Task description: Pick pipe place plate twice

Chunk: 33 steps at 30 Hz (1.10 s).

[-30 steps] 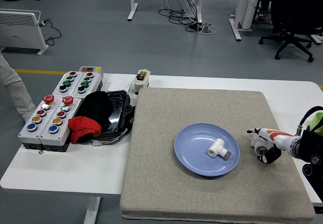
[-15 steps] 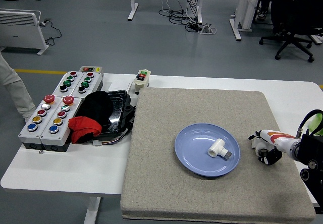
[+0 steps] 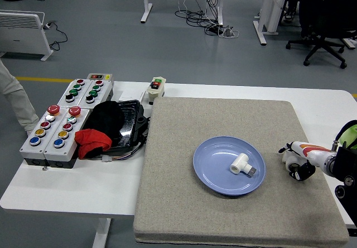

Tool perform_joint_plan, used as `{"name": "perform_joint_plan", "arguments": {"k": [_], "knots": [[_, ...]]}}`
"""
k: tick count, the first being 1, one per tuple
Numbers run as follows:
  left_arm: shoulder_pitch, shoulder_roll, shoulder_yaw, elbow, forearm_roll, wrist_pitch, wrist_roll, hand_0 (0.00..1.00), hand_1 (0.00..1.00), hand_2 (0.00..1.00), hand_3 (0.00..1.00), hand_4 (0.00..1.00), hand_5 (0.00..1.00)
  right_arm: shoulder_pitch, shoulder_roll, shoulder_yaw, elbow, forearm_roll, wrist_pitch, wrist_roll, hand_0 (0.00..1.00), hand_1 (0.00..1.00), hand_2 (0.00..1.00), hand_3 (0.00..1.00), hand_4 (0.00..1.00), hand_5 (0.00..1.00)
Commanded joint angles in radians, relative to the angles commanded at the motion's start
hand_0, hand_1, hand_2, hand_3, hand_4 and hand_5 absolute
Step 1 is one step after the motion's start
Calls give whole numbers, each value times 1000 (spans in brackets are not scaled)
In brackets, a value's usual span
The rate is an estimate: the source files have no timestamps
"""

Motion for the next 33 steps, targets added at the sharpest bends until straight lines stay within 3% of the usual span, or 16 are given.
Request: {"name": "perform_joint_plan", "arguments": {"k": [10, 14, 19, 25, 33], "knots": [[-2, 1, -2, 0, 1, 0, -1, 639, 626, 684, 652, 358, 998, 22, 0, -19, 125, 54, 0, -3, 377, 479, 516, 664, 564, 7], [-3, 1, -2, -1, -1, 0, 0, 639, 626, 684, 652, 358, 998, 67, 29, -59, 163, 87, 3, -2, 377, 479, 516, 664, 564, 7], [-3, 2, 0, -1, -1, 1, 1, 639, 625, 684, 651, 358, 998, 118, 75, -110, 154, 114, 6, 0, 380, 480, 515, 658, 561, 5], [-1, 1, -2, -1, -1, 2, 0, 639, 625, 684, 651, 359, 998, 146, 166, -137, 120, 122, 17, -4, 379, 480, 514, 657, 560, 4], [-3, 2, -1, -1, -1, 2, 0, 639, 625, 684, 651, 358, 998, 167, 214, -214, 60, 132, 14, 3, 392, 491, 524, 659, 561, 2]]}}
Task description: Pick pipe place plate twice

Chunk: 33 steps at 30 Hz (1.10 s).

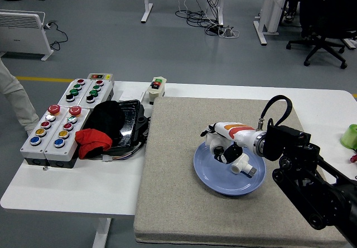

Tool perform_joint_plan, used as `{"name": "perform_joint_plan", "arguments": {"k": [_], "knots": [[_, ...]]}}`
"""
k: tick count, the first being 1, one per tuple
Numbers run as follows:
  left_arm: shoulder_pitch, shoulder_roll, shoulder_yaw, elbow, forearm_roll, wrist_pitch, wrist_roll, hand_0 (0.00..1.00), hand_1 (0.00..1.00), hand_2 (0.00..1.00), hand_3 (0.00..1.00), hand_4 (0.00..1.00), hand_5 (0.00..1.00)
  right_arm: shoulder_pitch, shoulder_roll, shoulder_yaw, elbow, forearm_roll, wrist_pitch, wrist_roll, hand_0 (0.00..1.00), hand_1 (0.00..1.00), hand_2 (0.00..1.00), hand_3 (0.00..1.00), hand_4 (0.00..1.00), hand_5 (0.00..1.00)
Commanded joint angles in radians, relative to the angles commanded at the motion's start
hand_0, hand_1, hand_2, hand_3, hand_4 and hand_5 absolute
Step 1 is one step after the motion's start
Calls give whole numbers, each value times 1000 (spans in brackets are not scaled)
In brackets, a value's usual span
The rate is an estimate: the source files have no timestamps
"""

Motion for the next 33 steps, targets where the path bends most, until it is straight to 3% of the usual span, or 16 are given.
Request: {"name": "perform_joint_plan", "arguments": {"k": [1, 6, 7, 12, 13, 18, 19, 30, 33], "knots": [[0, 0, 0, 0, 0, 0, 0, 639, 624, 684, 651, 358, 998, 1, 4, -8, -12, 0, 0, -1, 563, 615, 629, 713, 568, 14], [0, 1, 1, 0, 0, 0, 0, 639, 624, 684, 651, 358, 998, -1, 6, -32, -42, -2, 3, -3, 563, 615, 629, 713, 568, 14], [0, 1, 1, 0, 0, 0, 0, 639, 624, 684, 651, 359, 998, -1, 7, -35, -47, -2, 7, -4, 745, 731, 799, 815, 591, 40], [1, 1, 3, 0, 0, 0, 0, 639, 624, 684, 651, 359, 998, 0, 12, -42, -58, 0, 37, -5, 745, 731, 799, 815, 591, 40], [2, 1, 3, 0, -1, 0, 0, 639, 624, 683, 651, 359, 998, 0, 13, -42, -58, -1, 41, -4, 818, 796, 920, 893, 632, 86], [3, 1, 7, 0, -3, 1, 0, 639, 624, 683, 651, 359, 998, 0, 16, -42, -58, -4, 57, -6, 818, 796, 920, 893, 632, 86], [4, 1, 7, 0, -3, 1, 0, 637, 623, 683, 651, 359, 998, 0, 16, -43, -57, -2, 57, -4, 917, 901, 998, 998, 765, 219], [7, 0, 15, 1, -9, 1, 0, 637, 623, 683, 651, 359, 998, -16, 6, -11, -25, 15, 51, 5, 935, 913, 998, 998, 771, 234], [8, 0, 14, 1, -7, 0, 0, 637, 622, 683, 651, 358, 998, -37, -7, 54, 27, 12, 39, 13, 937, 913, 998, 998, 770, 236]]}}
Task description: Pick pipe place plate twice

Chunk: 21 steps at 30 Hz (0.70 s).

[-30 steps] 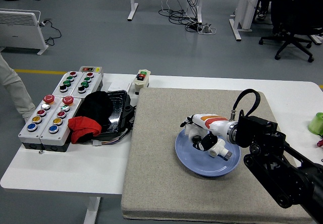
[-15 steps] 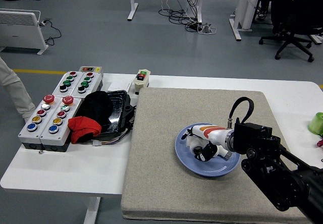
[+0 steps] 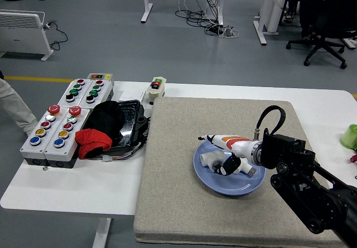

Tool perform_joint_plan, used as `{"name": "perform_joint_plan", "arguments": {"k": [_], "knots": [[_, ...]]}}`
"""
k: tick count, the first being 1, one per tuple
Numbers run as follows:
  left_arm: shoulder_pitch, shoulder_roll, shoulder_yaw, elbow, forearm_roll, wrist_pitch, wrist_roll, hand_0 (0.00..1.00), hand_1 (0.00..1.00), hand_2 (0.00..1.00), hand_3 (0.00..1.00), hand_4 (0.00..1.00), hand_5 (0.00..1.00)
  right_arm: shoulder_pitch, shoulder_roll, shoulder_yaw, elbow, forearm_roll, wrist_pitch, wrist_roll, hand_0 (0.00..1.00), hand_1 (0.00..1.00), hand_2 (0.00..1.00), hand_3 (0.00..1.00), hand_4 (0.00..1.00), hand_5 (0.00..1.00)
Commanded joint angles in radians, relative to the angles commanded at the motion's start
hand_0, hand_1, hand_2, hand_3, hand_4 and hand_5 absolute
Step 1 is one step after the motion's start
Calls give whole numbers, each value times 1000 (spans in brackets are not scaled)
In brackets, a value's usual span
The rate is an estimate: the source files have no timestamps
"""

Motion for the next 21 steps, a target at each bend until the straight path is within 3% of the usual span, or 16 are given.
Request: {"name": "perform_joint_plan", "arguments": {"k": [2, 5, 9, 10, 15, 16, 21], "knots": [[0, 0, -1, 0, 1, 0, 0, 637, 622, 683, 651, 358, 998, -6, -3, 25, 14, 0, -3, 3, 937, 913, 998, 998, 770, 236], [-1, 1, -6, 0, 7, 0, 0, 638, 620, 682, 651, 358, 998, -48, -28, 125, 75, 38, -51, 6, 916, 880, 997, 972, 730, 215], [-4, 0, -8, 1, 8, 1, 0, 638, 620, 682, 651, 358, 998, -105, -57, 264, 124, 184, -162, -4, 916, 880, 997, 972, 730, 215], [-4, 1, -9, 1, 9, 1, 0, 638, 619, 682, 651, 358, 998, -115, -61, 289, 130, 223, -191, -7, 853, 829, 948, 904, 638, 261], [-6, 0, -10, 1, 12, 1, 0, 638, 619, 682, 651, 358, 998, -209, -90, 445, 204, 434, -351, -26, 853, 829, 948, 904, 638, 261], [-7, 0, -8, 1, 11, 0, 0, 638, 619, 683, 651, 358, 998, -234, -93, 485, 226, 480, -378, -39, 836, 812, 894, 873, 592, 391], [-6, -3, 1, 1, 2, -1, -1, 638, 619, 683, 651, 358, 998, -312, -93, 651, 293, 688, -414, -80, 836, 812, 894, 873, 592, 391]]}}
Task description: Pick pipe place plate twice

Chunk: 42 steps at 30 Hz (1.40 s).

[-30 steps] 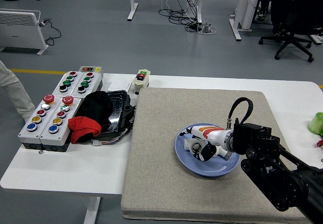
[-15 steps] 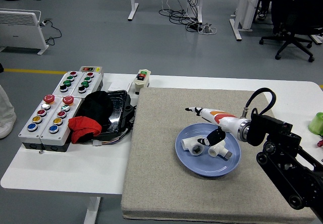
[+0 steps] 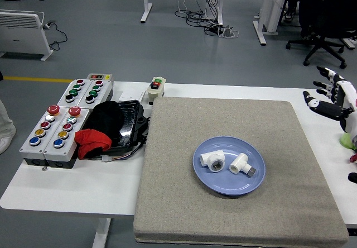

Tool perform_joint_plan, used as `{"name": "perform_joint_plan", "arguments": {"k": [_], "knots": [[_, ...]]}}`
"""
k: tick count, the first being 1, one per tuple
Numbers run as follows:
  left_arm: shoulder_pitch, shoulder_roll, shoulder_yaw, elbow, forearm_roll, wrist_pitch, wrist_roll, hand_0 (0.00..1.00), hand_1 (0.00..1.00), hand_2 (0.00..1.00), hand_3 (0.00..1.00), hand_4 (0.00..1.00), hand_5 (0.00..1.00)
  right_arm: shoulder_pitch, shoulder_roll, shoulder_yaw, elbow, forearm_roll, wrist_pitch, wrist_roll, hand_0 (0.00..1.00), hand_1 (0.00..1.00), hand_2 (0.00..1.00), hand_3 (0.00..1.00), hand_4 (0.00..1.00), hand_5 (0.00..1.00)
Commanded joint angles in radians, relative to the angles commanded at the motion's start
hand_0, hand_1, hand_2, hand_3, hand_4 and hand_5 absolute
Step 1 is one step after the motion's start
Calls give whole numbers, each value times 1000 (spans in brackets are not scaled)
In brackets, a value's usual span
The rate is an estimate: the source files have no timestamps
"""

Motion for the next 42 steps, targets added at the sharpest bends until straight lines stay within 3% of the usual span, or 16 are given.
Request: {"name": "perform_joint_plan", "arguments": {"k": [1, 6, 7, 9, 12, 13, 17, 19, 25, 42], "knots": [[1, -1, 3, 0, 1, 0, 1, 638, 624, 683, 650, 358, 998, -24, 9, 35, 19, 39, -3, -1, 836, 806, 869, 845, 595, 495], [2, 2, -4, 1, 6, -1, 0, 638, 624, 683, 650, 358, 998, -120, 25, 146, 63, 247, -9, -4, 836, 806, 869, 845, 595, 495], [2, 3, -4, 1, 7, -1, 0, 637, 621, 683, 651, 357, 998, -129, 25, 153, 65, 292, -9, -5, 840, 807, 865, 854, 589, 557], [1, 4, -10, 2, 12, 0, 0, 637, 621, 683, 651, 357, 998, -161, 27, 176, 68, 377, -5, 0, 840, 807, 865, 854, 589, 557], [0, 5, -12, 2, 15, 1, 0, 637, 621, 683, 651, 357, 998, -190, 28, 181, 71, 500, -5, 22, 840, 807, 865, 854, 589, 557], [0, 5, -12, 2, 15, 1, 0, 636, 621, 683, 650, 357, 998, -199, 28, 179, 72, 546, -6, 36, 862, 821, 891, 891, 573, 636], [-1, 3, -8, 2, 11, 1, 0, 636, 621, 683, 650, 357, 998, -216, 29, 157, 66, 685, -3, 79, 862, 821, 891, 891, 573, 636], [-2, 3, -6, 2, 10, 1, 0, 637, 621, 683, 650, 357, 998, -219, 31, 149, 60, 690, 10, 100, 879, 827, 895, 899, 559, 692], [-3, 1, -5, 2, 8, 0, 0, 637, 621, 683, 650, 356, 998, -224, 33, 135, 47, 664, 33, 127, 880, 830, 896, 893, 560, 705], [4, -1, 2, 2, 3, 1, -4, 638, 625, 685, 650, 353, 998, -236, 34, 127, 26, 654, 31, 138, 885, 835, 900, 893, 547, 735]]}}
